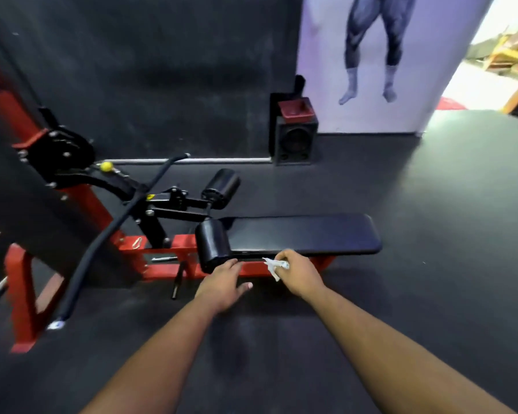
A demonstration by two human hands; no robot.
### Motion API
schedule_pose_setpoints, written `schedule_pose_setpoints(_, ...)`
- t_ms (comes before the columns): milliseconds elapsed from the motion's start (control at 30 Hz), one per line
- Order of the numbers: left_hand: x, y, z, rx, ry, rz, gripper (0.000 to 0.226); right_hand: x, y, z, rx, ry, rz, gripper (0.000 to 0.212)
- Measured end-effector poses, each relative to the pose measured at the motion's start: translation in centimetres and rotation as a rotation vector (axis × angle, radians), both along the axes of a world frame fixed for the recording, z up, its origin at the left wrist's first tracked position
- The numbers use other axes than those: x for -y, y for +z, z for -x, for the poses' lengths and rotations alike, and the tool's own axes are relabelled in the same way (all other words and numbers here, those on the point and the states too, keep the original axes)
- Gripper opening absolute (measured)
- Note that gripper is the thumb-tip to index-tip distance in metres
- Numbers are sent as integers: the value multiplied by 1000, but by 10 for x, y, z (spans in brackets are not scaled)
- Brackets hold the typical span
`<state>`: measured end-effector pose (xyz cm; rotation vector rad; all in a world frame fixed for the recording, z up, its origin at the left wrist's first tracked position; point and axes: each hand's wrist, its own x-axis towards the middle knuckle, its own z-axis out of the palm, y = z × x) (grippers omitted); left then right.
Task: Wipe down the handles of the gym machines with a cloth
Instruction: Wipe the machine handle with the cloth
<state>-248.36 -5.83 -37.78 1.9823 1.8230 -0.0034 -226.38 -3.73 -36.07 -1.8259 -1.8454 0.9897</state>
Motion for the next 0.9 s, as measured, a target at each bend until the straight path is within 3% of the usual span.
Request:
schedule_pose_setpoints(333,-71,7,-214,-29,-338,-9,76,-10,6,-218,133,-246,-13,16)
schedule_pose_setpoints(900,-302,4,-499,19,-663,5,66,-149,30,-486,288,-539,39,14)
